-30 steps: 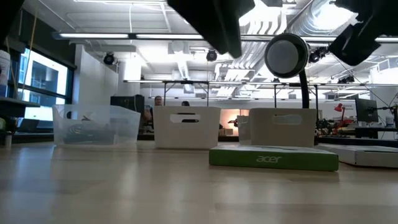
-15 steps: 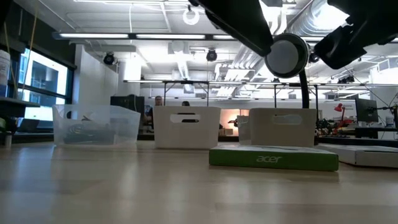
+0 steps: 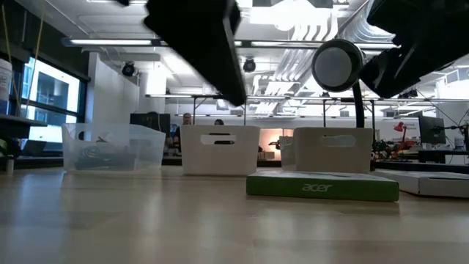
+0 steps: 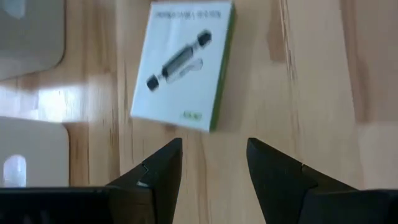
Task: Pick and place items into bin
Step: Put the left card reader into the gray bin
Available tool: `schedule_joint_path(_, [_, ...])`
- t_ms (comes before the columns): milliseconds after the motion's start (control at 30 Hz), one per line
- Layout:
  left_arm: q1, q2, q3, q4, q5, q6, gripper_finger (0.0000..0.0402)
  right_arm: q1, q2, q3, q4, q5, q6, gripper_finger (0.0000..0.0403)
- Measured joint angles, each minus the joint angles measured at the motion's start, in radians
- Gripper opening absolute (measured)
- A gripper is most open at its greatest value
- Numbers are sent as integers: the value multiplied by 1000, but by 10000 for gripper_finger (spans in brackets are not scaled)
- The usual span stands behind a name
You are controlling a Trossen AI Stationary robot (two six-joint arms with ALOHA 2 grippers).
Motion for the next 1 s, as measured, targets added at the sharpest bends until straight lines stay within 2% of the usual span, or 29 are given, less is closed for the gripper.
schedule_joint_path(167, [6, 0, 0, -52, 13, 67, 166, 33, 79, 0, 90, 13, 79, 145])
schedule_joint_path(333, [41, 0, 0, -50, 46, 168, 166, 65, 135, 0, 165, 86, 194, 145])
schedule_joint_path(533, [74, -1, -11, -41, 78, 301, 166, 129, 170, 0, 172, 156, 302, 145])
schedule_joint_path(767, [92, -1, -63, -43, 129, 330, 166, 213, 217, 0, 177, 284, 422, 145])
schedule_joint_path(1000, [117, -1, -68, 14, 159, 286, 166, 220, 310, 0, 217, 287, 471, 145])
